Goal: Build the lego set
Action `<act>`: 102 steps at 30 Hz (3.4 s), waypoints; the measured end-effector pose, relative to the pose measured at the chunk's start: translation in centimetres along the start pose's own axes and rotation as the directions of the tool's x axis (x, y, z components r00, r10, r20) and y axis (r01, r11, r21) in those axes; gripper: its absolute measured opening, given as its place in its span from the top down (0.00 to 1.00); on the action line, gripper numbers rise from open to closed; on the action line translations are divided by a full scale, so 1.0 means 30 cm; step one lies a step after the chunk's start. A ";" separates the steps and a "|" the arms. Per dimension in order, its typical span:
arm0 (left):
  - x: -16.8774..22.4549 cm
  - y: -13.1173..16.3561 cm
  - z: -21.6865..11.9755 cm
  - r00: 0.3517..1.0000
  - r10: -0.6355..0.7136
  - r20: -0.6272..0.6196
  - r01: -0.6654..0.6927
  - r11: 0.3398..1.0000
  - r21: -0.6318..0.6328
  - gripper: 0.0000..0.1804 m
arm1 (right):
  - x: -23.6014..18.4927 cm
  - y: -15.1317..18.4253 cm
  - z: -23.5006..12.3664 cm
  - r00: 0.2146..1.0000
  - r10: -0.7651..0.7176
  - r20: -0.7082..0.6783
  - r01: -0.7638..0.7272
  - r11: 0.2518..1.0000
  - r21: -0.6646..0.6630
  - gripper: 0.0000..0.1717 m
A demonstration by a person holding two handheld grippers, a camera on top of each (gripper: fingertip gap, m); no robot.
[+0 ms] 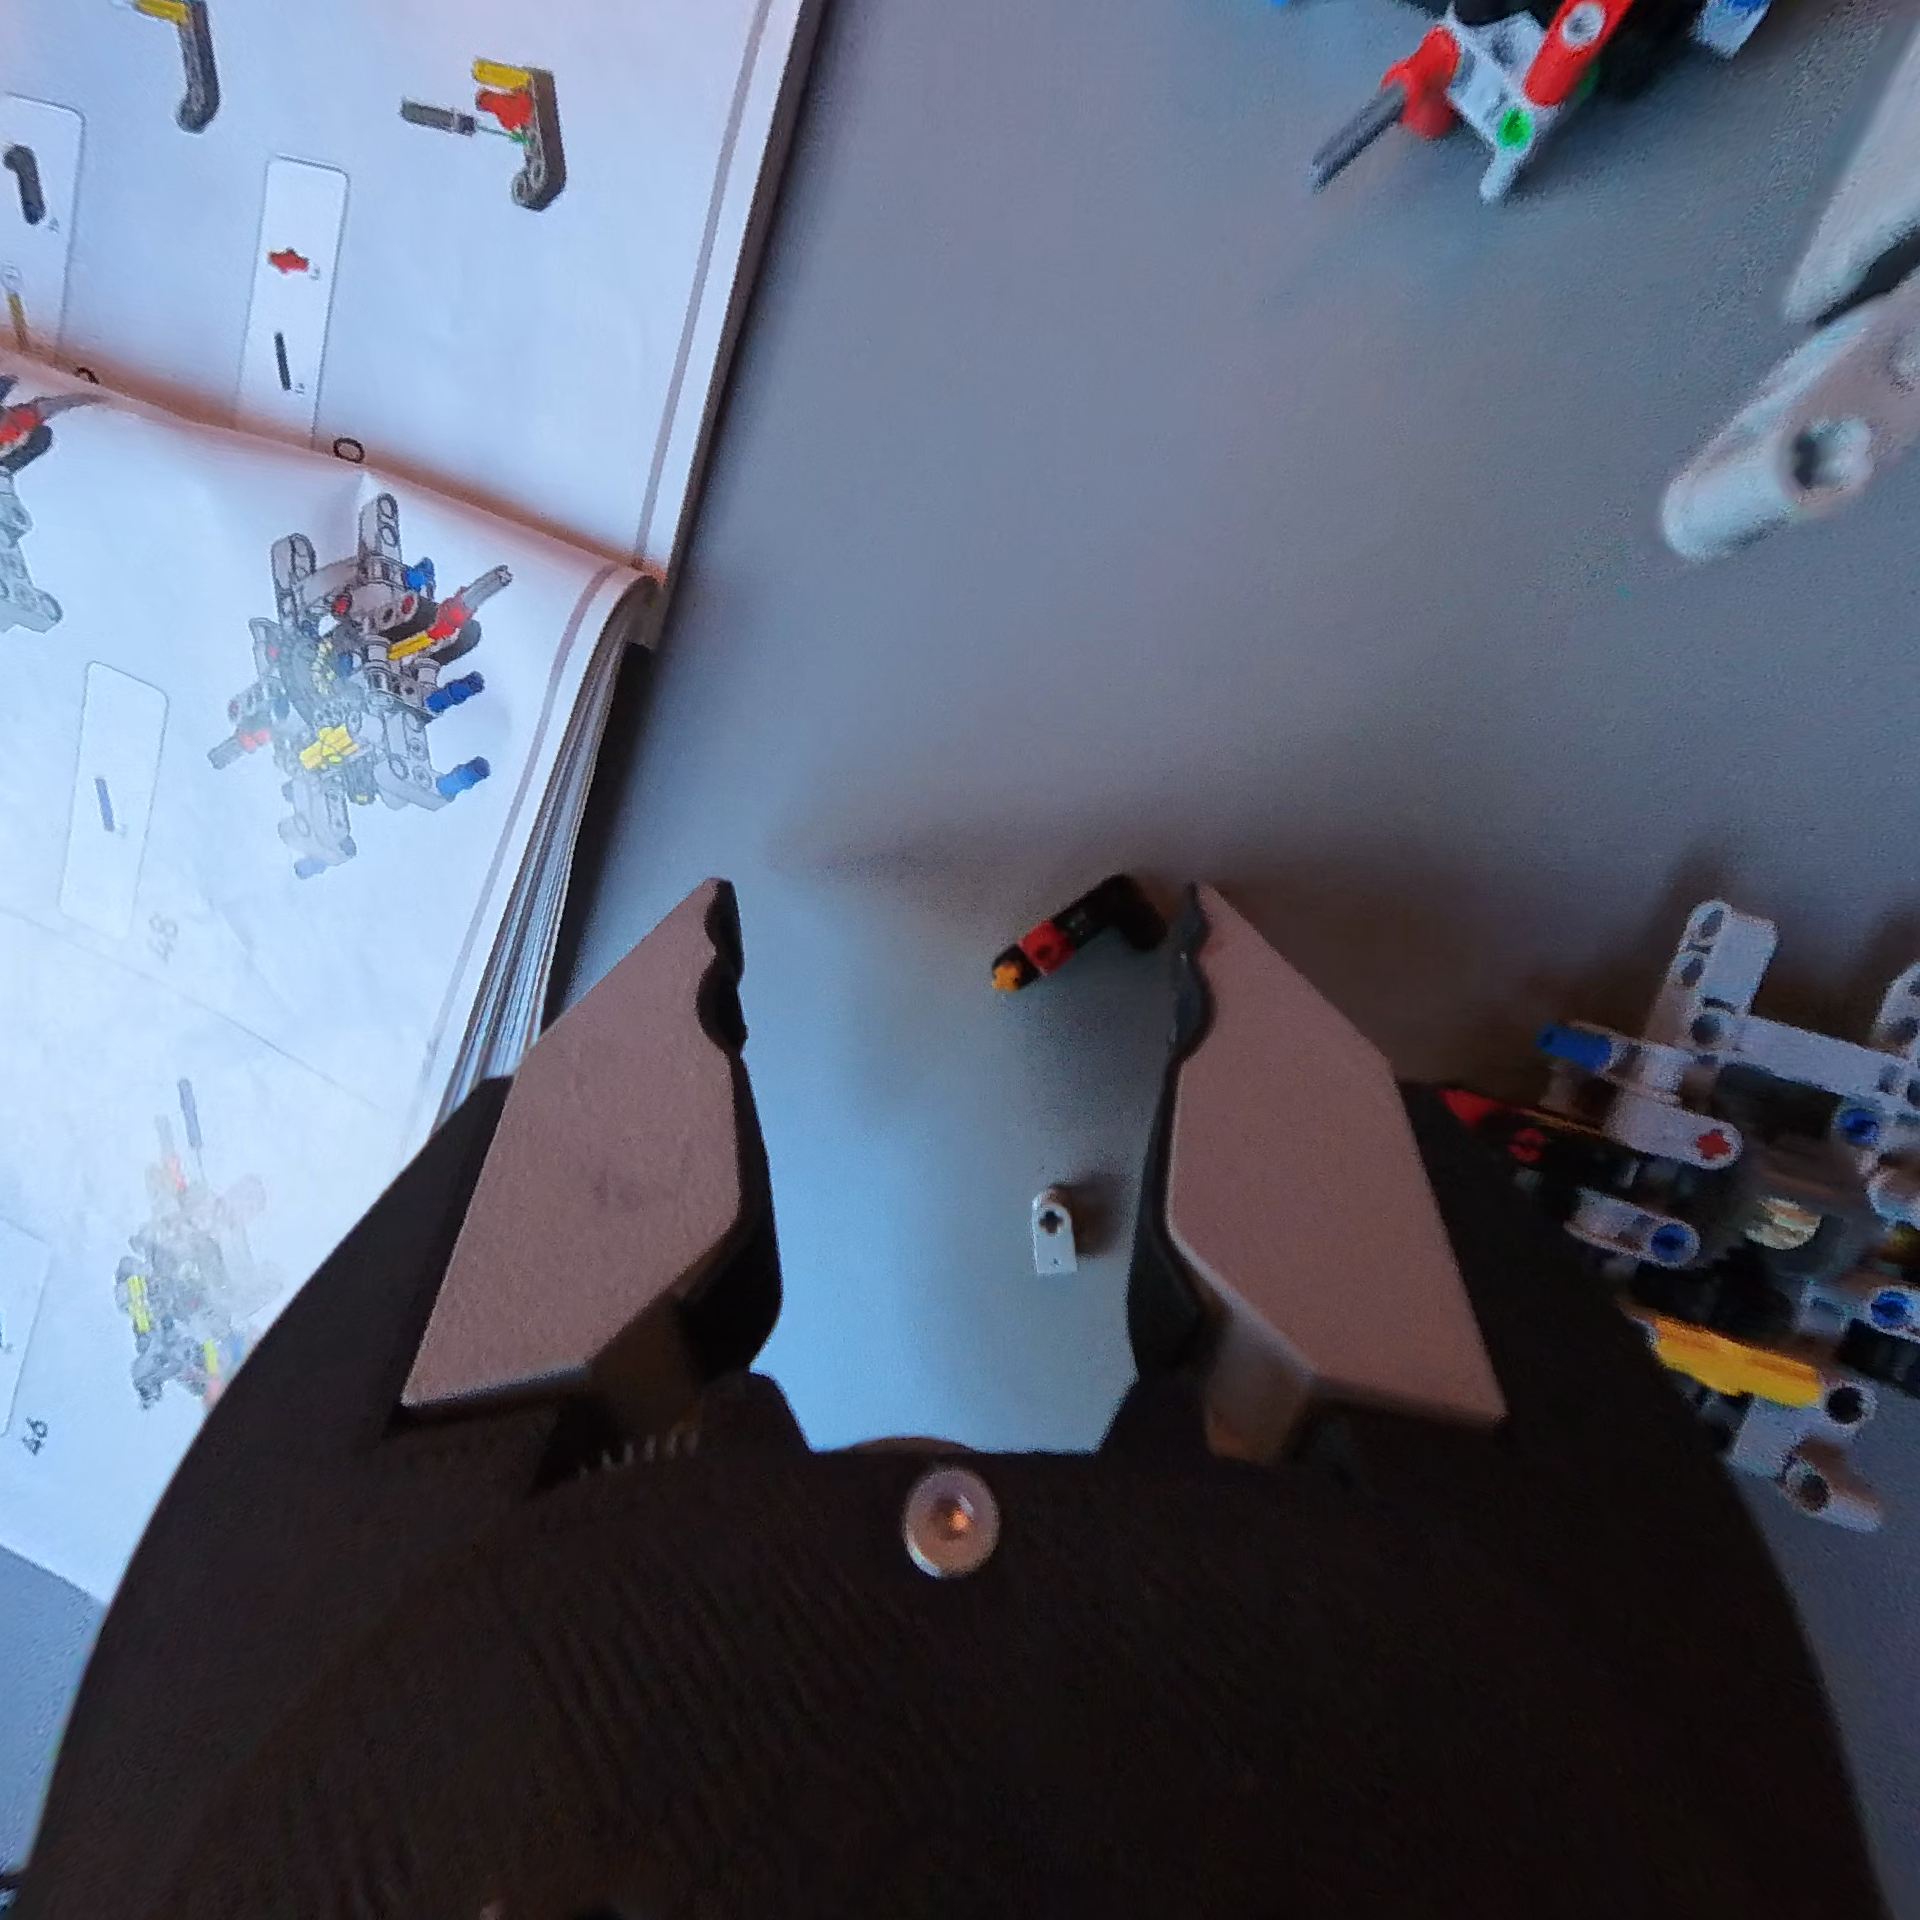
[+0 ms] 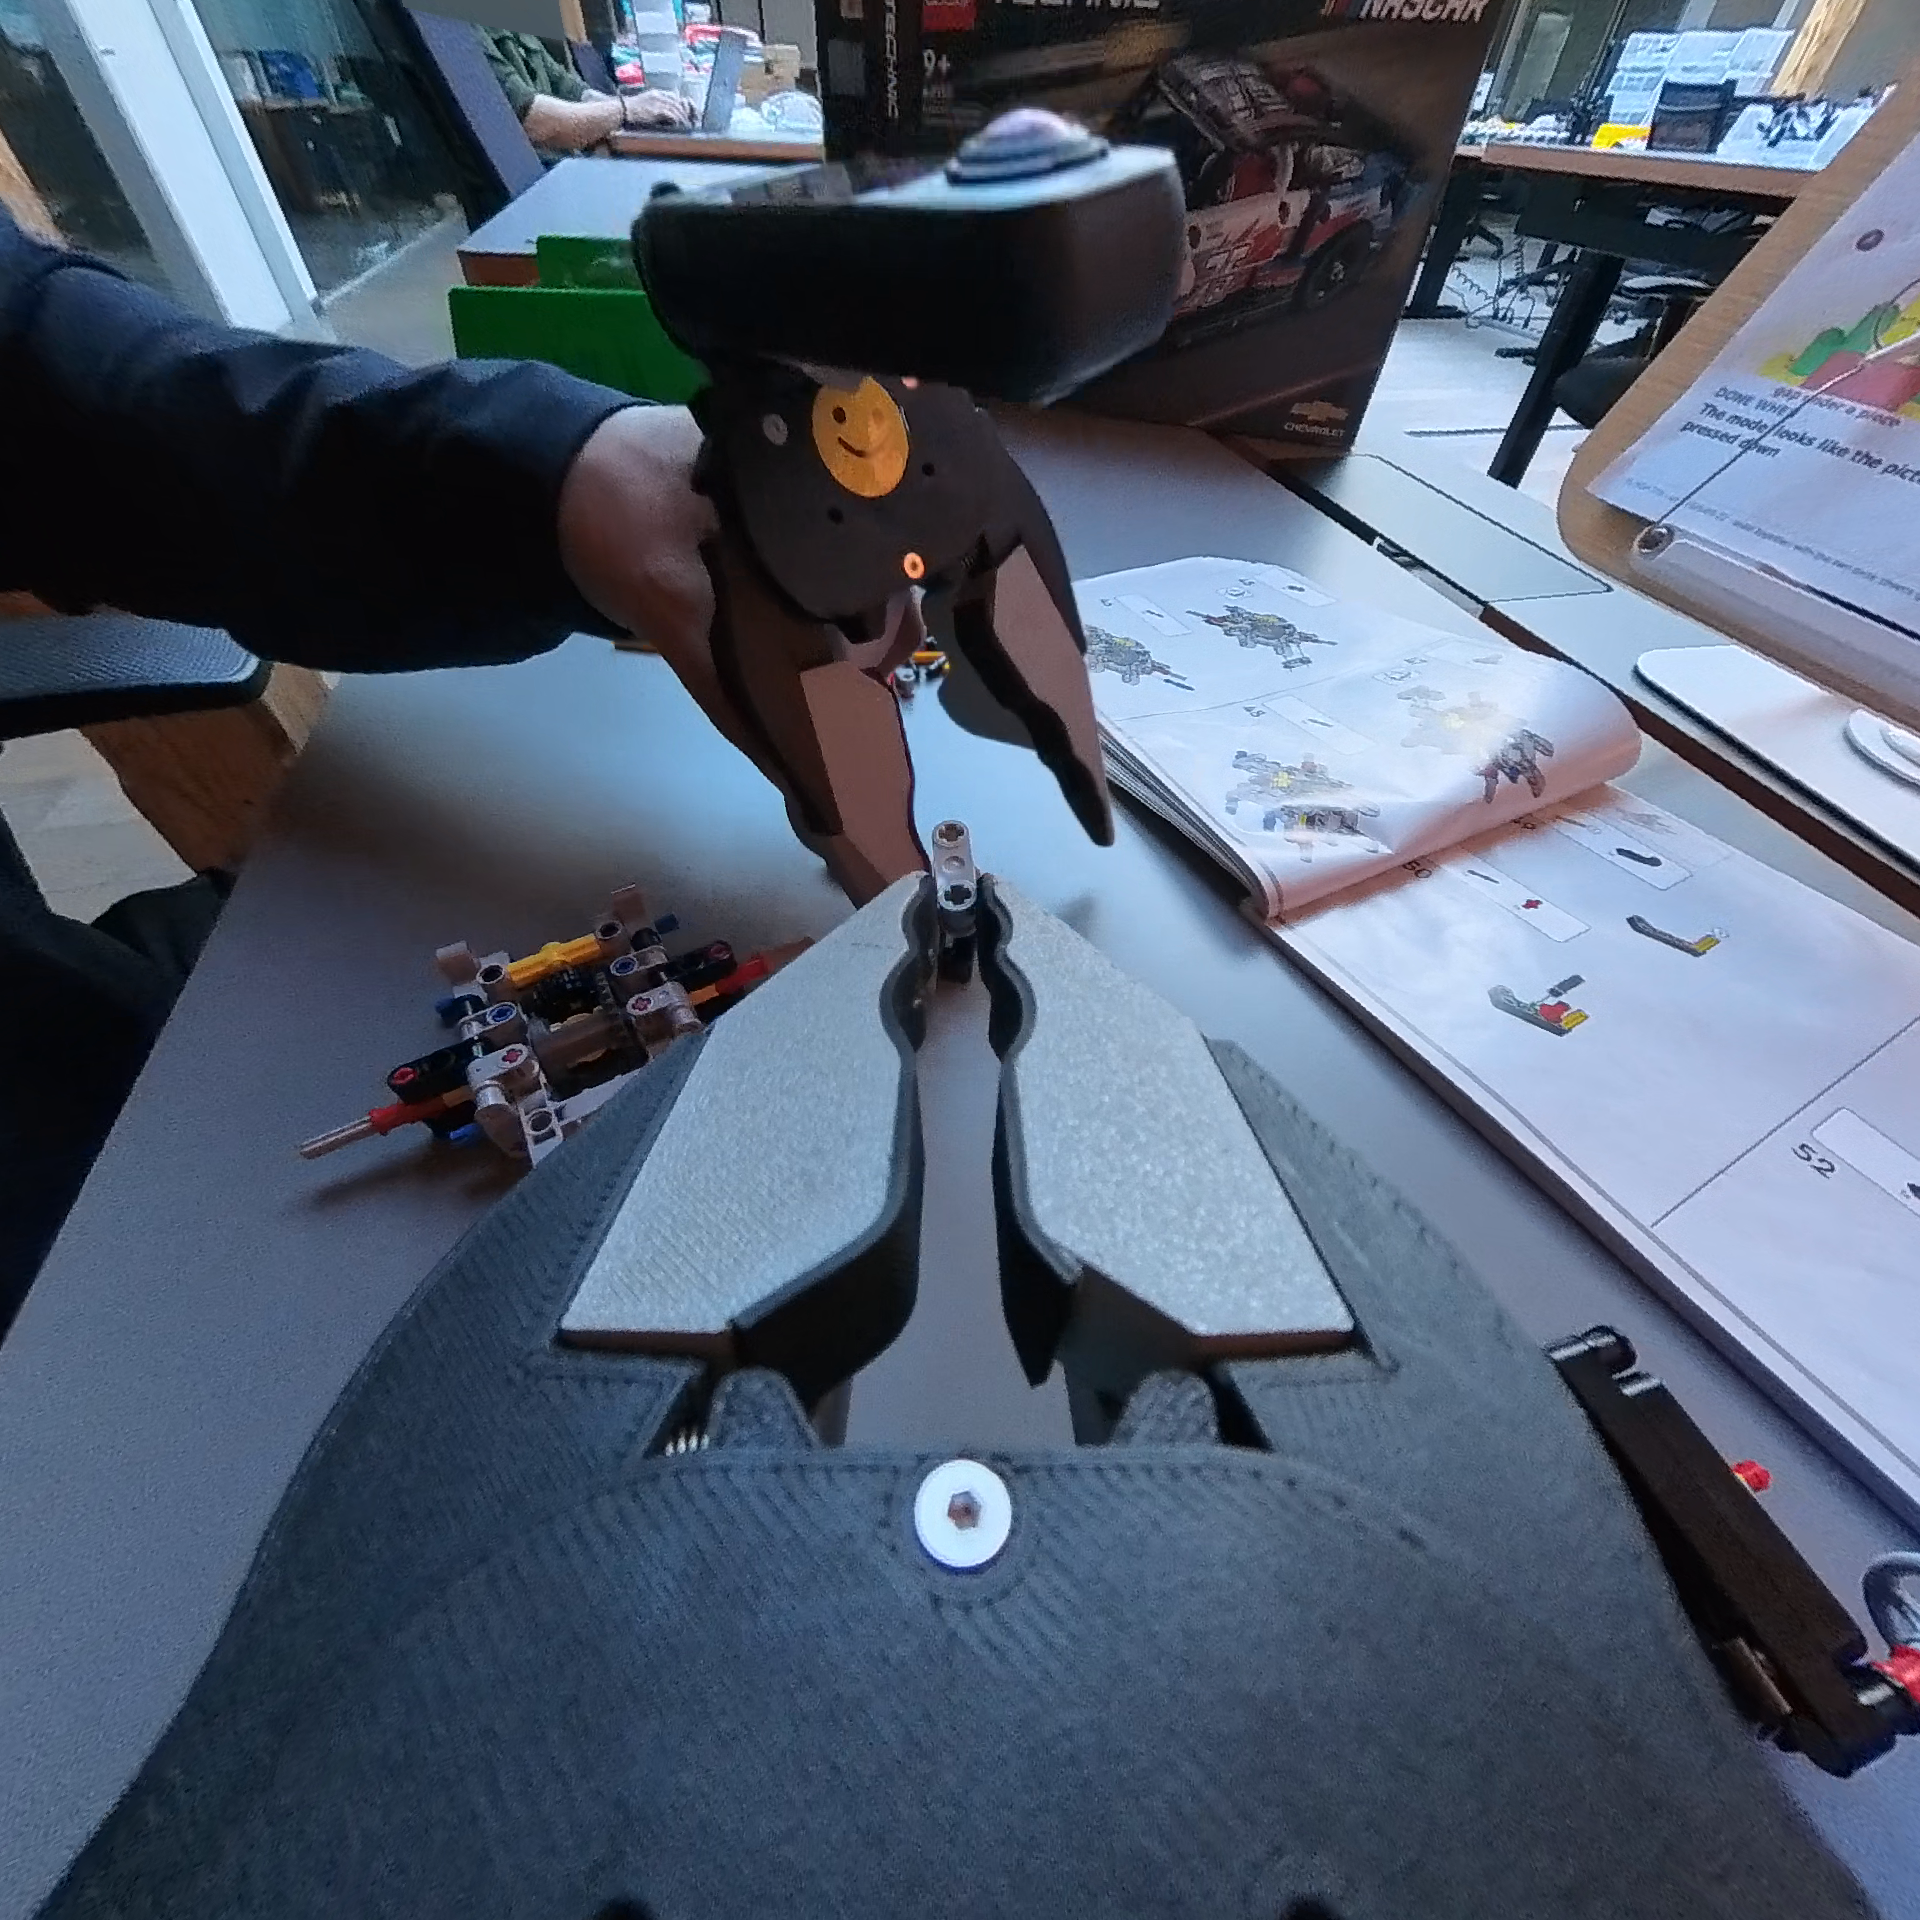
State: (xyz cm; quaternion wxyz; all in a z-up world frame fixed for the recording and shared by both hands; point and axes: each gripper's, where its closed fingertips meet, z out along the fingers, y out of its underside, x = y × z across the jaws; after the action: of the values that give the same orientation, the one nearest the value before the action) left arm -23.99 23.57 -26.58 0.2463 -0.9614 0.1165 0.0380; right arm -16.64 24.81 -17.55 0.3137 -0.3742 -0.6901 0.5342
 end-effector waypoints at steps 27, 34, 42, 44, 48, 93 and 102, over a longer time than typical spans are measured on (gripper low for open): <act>-0.041 0.073 -0.043 0.988 -0.126 -0.088 0.130 0.991 0.042 0.56 | -0.005 0.004 0.002 0.999 -0.042 -0.013 0.042 0.999 -0.021 0.98; -0.111 0.103 -0.040 0.998 -0.067 0.009 0.067 0.998 0.008 0.61 | -0.002 -0.001 -0.003 0.999 -0.036 -0.013 0.036 0.999 -0.012 0.98; -0.002 0.066 -0.035 0.985 0.107 -0.135 -0.095 0.991 0.094 0.73 | -0.003 0.024 0.008 1.000 -0.029 -0.005 0.029 0.999 -0.046 0.97; 0.003 0.066 -0.036 0.981 0.125 -0.146 -0.111 0.989 0.097 0.76 | 0.000 0.034 0.012 1.000 -0.023 -0.008 0.023 0.998 -0.062 0.98; 0.006 0.066 -0.034 0.976 0.146 -0.160 -0.128 0.985 0.119 0.84 | 0.004 0.055 0.021 1.000 -0.020 -0.013 0.019 0.996 -0.091 0.98; 0.079 -0.020 -0.003 0.948 0.229 -0.221 -0.164 0.947 0.275 0.83 | 0.031 0.213 0.070 1.000 0.010 -0.013 -0.013 0.941 -0.339 0.98; 0.058 -0.009 -0.007 0.965 0.209 -0.159 -0.158 0.946 0.282 0.79 | 0.033 0.207 0.067 1.000 0.020 -0.013 -0.023 0.946 -0.324 0.98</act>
State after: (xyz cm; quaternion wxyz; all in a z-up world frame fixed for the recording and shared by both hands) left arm -22.25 23.33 -26.50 0.3568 -0.9036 0.2324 -0.0456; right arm -17.71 25.58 -24.01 0.2451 -0.4306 -0.7629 0.4152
